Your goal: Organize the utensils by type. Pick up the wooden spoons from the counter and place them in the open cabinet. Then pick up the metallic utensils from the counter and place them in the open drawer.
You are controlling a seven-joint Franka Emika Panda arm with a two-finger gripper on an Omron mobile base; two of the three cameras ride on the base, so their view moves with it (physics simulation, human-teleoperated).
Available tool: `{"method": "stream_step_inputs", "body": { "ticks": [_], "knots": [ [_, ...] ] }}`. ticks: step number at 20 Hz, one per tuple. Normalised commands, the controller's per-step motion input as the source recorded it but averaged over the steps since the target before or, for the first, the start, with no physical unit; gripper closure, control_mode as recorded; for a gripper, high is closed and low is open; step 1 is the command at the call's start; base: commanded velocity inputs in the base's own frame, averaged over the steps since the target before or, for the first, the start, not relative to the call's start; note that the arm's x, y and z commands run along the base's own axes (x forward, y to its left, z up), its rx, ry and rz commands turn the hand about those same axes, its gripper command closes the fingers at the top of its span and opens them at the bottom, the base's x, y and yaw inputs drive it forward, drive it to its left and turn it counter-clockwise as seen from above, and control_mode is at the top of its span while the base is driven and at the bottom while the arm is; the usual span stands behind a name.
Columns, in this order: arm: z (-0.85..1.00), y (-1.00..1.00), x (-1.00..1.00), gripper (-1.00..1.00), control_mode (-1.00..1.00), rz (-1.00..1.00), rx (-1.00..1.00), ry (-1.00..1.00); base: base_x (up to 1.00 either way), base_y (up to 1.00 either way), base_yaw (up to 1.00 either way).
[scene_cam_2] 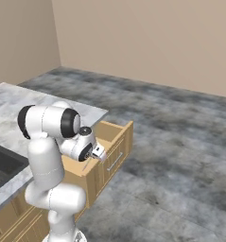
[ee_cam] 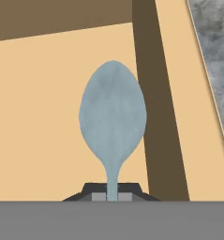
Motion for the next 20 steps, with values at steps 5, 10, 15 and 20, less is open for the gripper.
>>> {"method": "stream_step_inputs", "body": {
  "ticks": [5,10,15,20],
  "knots": [
    [-0.11,-0.02,0.22,1.0,-1.0,0.04,-0.02,0.0,0.0,0.0,0.0],
    [-0.12,-0.03,0.24,1.0,-1.0,0.04,-0.04,0.01,0.0,0.0,0.0],
    [-0.25,-0.23,0.03,1.0,-1.0,0.03,-0.07,0.0,0.0,0.0,0.0],
    [-0.32,-0.36,0.0,1.0,-1.0,0.01,-0.02,0.0,0.0,0.0,0.0]
  ]
}}
